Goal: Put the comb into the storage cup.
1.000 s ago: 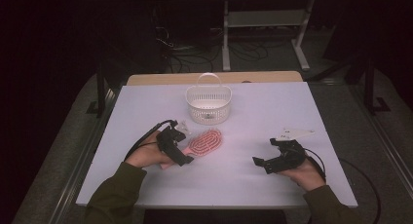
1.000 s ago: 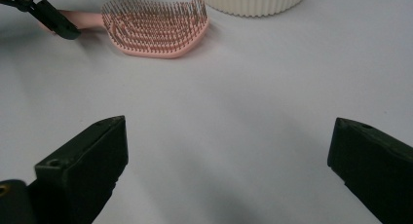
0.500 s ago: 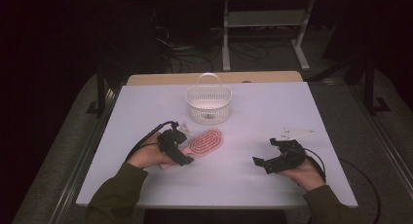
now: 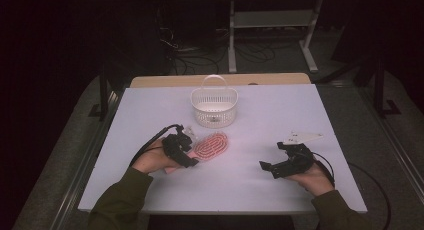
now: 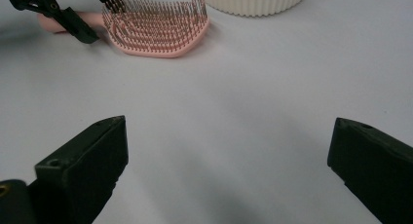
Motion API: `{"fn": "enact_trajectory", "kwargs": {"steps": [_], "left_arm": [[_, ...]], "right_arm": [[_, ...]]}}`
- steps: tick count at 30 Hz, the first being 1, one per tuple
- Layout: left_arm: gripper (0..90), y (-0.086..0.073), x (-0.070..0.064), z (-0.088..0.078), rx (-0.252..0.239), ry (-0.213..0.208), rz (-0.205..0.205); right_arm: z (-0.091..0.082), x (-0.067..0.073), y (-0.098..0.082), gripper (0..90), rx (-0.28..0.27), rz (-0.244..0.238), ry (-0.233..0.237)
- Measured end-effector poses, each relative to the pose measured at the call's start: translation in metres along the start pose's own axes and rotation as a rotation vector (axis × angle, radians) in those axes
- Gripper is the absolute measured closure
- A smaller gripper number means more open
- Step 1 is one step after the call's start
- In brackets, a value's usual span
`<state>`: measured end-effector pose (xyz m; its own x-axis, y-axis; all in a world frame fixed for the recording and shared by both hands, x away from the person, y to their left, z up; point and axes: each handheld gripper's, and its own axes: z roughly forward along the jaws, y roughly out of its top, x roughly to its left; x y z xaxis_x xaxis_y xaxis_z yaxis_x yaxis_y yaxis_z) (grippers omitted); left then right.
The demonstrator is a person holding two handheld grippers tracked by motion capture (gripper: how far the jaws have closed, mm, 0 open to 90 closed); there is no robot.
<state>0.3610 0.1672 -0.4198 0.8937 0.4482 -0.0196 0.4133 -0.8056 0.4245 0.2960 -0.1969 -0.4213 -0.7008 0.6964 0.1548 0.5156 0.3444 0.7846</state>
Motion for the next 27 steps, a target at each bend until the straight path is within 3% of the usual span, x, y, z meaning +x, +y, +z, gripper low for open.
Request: {"fn": "enact_trajectory", "kwargs": {"steps": [13, 27], "left_arm": [[51.0, 0.0018, -0.0010, 0.0024, 0.033, -0.001, -0.004], [58.8, 0.0061, -0.0025, 0.0042, 0.068, 0.025, -0.010]], "right_arm": [[-0.0004, -0.0002, 0.0000, 0.9, 0.000, 0.002, 0.000], [0.0003, 0.0002, 0.0002, 0.9, 0.001, 0.002, 0.001]]}}
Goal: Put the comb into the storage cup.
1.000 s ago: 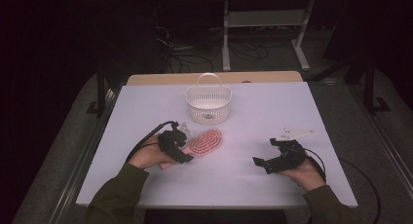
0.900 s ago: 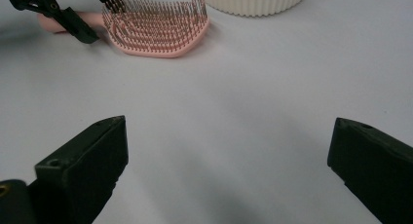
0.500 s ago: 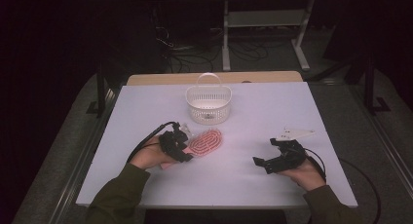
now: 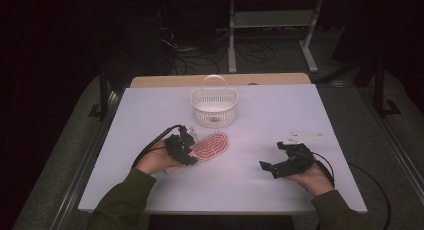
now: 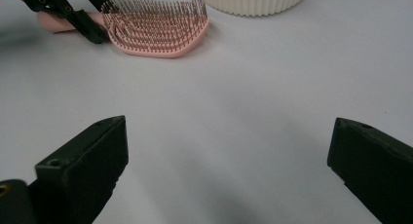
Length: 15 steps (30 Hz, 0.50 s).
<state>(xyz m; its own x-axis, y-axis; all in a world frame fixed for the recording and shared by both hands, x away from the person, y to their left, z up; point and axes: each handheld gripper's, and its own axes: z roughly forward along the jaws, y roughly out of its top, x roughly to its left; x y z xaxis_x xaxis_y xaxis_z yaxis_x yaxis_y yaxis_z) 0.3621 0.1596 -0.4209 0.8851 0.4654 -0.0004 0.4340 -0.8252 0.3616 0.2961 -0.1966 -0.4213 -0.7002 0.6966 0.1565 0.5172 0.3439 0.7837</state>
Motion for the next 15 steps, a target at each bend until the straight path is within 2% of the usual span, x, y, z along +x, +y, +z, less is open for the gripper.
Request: {"fn": "enact_trajectory", "kwargs": {"steps": [5, 15], "left_arm": [[63.2, 0.0005, 0.0015, -0.0004, 0.005, 0.005, -0.011], [68.8, 0.0009, 0.0017, -0.0006, 0.010, 0.003, -0.008]], "right_arm": [[0.0001, 0.0001, 0.0000, 0.9, -0.001, -0.002, 0.001], [0.0005, 0.0005, 0.0000, 0.9, 0.001, -0.005, 0.007]]}}
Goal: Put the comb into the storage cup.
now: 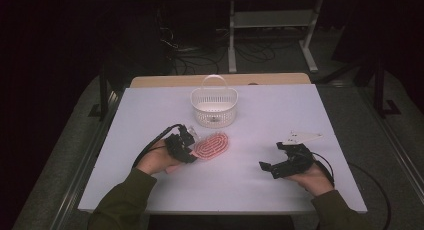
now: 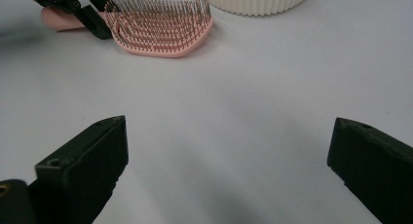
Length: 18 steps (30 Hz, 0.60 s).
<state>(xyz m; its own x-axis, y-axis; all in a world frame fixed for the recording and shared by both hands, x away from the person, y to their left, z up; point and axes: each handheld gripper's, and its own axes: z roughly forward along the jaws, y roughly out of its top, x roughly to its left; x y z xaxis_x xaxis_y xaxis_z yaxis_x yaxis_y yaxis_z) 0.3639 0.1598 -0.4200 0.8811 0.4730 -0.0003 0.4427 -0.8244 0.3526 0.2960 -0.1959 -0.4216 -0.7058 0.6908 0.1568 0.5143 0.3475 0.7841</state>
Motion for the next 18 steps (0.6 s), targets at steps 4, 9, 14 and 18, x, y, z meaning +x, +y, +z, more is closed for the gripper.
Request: {"fn": "enact_trajectory", "kwargs": {"steps": [4, 9, 14, 18], "left_arm": [[69.6, 0.0000, 0.0007, 0.0001, -0.002, -0.005, 0.001], [69.9, -0.0002, 0.0017, 0.0000, -0.003, -0.011, 0.009], [70.0, -0.0007, 0.0021, -0.0001, -0.010, -0.016, 0.010], [70.0, -0.0014, 0.0029, -0.0004, -0.015, -0.020, 0.008]], "right_arm": [[-0.0001, 0.0000, -0.0001, 0.9, 0.000, 0.001, 0.000], [-0.0001, -0.0002, -0.0001, 0.9, 0.001, 0.001, 0.000], [-0.0003, -0.0002, -0.0001, 0.9, 0.000, 0.002, 0.001], [-0.0001, -0.0005, -0.0001, 0.9, 0.000, 0.005, 0.000]]}}
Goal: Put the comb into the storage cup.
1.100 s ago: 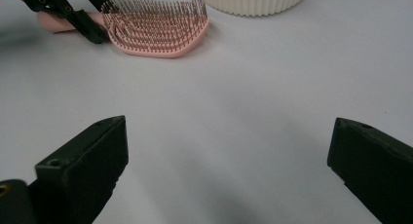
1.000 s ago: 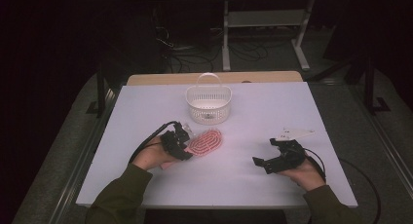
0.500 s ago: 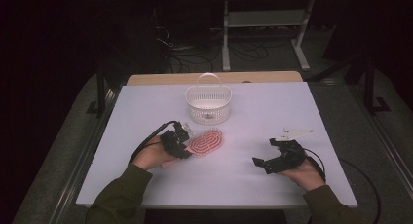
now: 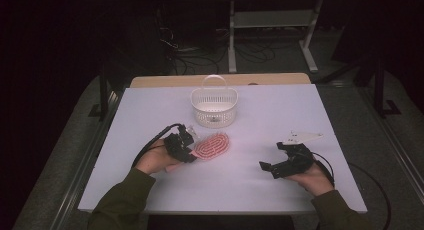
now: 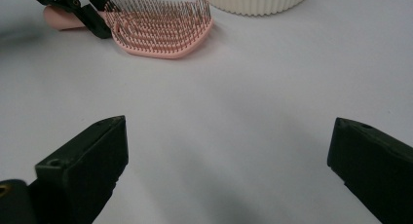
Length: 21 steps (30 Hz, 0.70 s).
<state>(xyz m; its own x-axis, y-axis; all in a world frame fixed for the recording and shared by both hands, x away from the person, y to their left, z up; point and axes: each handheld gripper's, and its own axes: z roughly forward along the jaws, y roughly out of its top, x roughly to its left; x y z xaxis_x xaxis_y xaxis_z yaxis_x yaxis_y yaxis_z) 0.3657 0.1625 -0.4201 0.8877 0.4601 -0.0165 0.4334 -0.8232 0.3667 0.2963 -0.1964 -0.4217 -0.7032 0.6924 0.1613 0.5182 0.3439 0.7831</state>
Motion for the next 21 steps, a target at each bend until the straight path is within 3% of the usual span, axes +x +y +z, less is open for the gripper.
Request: {"fn": "enact_trajectory", "kwargs": {"steps": [6, 21], "left_arm": [[70.0, -0.001, 0.000, -0.001, -0.004, -0.010, -0.001], [70.0, -0.002, -0.001, -0.014, -0.100, -0.031, -0.017]], "right_arm": [[0.000, 0.000, 0.000, 0.9, 0.001, -0.001, 0.001], [-0.001, -0.001, 0.000, 0.9, -0.005, 0.004, -0.002]]}}
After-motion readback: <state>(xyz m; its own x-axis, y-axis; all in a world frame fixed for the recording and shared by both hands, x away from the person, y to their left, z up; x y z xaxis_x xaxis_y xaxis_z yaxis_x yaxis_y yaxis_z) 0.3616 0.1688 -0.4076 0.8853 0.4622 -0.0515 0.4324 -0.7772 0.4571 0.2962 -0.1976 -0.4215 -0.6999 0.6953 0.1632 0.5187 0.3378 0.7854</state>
